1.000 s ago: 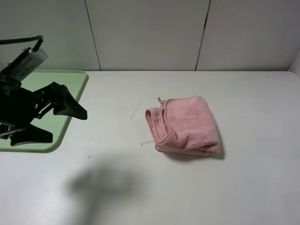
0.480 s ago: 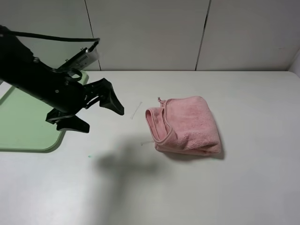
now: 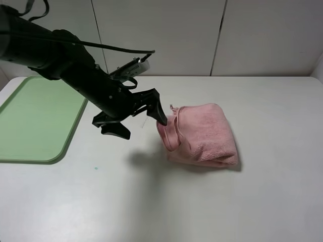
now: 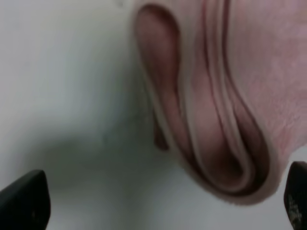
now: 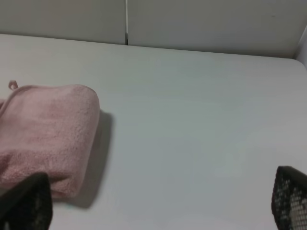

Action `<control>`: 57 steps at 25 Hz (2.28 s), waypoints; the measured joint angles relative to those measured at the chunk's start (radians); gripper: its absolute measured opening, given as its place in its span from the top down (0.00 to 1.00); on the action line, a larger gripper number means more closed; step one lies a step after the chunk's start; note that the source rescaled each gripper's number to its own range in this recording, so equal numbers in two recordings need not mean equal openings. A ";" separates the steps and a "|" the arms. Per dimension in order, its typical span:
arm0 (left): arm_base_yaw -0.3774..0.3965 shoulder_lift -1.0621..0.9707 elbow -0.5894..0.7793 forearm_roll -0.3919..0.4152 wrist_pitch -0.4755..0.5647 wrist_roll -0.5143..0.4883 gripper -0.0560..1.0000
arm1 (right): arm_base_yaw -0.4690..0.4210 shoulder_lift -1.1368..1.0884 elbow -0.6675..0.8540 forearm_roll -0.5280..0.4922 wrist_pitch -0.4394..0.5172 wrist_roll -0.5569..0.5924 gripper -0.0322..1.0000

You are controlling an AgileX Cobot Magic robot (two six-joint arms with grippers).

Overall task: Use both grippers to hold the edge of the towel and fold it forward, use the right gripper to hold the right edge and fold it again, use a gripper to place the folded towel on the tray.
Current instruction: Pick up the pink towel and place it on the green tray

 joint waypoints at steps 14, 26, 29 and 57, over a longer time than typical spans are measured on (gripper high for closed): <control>-0.076 0.263 -0.253 -0.002 0.013 0.001 0.04 | 0.000 0.000 0.000 0.000 0.000 0.000 0.00; -0.100 0.391 -0.397 -0.004 0.041 0.005 0.05 | 0.000 0.000 0.000 0.000 0.000 0.000 0.00; -0.105 0.391 -0.399 -0.004 0.037 0.005 0.05 | 0.000 0.000 0.000 0.000 0.000 0.000 0.00; -0.106 0.394 -0.400 0.121 0.069 0.009 0.87 | 0.000 0.000 0.000 0.000 0.000 0.000 0.00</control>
